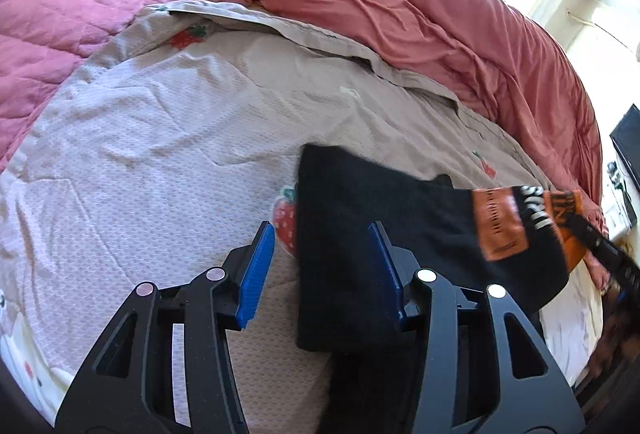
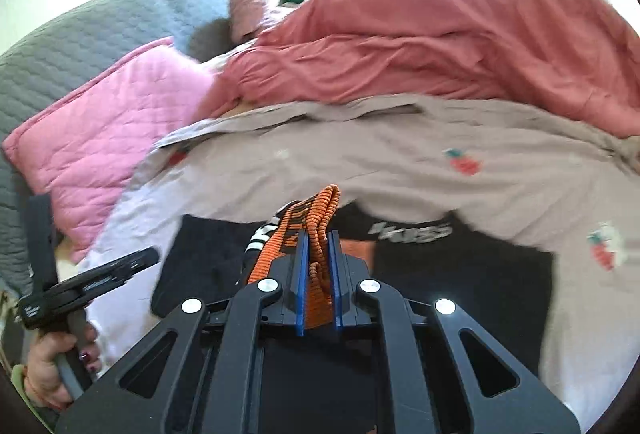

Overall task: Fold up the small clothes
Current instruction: 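Grasp the orange 'NIKE' sock cuff with the right gripper and lift, then lay the held sock flat on the sweatshirt and open the right gripper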

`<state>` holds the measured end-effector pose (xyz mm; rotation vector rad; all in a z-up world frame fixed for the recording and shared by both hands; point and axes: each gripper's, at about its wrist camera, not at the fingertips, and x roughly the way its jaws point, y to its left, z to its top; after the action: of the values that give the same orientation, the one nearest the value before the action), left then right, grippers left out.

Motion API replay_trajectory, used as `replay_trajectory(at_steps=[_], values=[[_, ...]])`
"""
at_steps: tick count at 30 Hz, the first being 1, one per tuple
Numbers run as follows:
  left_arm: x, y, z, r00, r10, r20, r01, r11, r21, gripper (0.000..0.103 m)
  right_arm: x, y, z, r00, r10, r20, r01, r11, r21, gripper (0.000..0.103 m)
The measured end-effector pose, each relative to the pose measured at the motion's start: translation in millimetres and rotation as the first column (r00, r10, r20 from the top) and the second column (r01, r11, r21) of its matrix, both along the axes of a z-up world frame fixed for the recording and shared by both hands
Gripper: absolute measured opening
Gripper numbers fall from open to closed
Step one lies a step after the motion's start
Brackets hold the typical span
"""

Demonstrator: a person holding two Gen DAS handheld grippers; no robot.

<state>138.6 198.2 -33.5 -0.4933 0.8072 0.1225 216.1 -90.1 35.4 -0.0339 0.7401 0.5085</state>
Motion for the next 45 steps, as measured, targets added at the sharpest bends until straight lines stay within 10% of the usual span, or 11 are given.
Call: replay_trajectory(at_steps=[14,24,29,33,40,41,42,45], values=[[14.2,-62.2,-19.1,0.987,-0.162,-0.015,0.163,0.983,0.086,0.040,21.5,-100.6,-45.6,0.978,-0.206,-0.038,0.195,0.962,-0.191,0.008],[28.9,-112.3,-36.5,0.954,-0.291,-0.066,0.298,0.909,0.291,0.047,26.5,-109.6,-104.5,0.946,-0.305,-0.108,0.243,0.890,-0.385,0.009],[35.4,-111.4,-54.0,0.947,-0.290,-0.139,0.318,0.910,0.265,0.050,23.8,-138.0,-97.9,0.925,-0.341,-0.170,0.302,0.927,-0.222,0.010],[32.5,-111.7,-46.3,0.951,-0.295,-0.097,0.310,0.918,0.249,0.051,31.9,-141.0,-91.1,0.925,-0.320,-0.202,0.296,0.945,-0.142,0.033],[35.2,-112.1,-55.1,0.945,-0.302,-0.124,0.323,0.920,0.221,0.052,59.0,-136.7,-114.5,0.897,-0.339,-0.283,0.312,0.940,-0.137,0.044],[35.2,-111.8,-55.6,0.945,-0.302,-0.126,0.324,0.920,0.219,0.052,60.2,-137.1,-116.3,0.896,-0.328,-0.299,0.307,0.945,-0.117,0.041],[34.9,-111.5,-56.2,0.945,-0.302,-0.127,0.324,0.921,0.218,0.052,60.9,-135.7,-117.3,0.898,-0.302,-0.321,0.290,0.953,-0.087,0.013],[34.0,-111.8,-56.9,0.944,-0.302,-0.133,0.325,0.919,0.223,0.053,54.5,-129.6,-104.5,0.920,-0.290,-0.265,0.271,0.957,-0.105,0.006]])
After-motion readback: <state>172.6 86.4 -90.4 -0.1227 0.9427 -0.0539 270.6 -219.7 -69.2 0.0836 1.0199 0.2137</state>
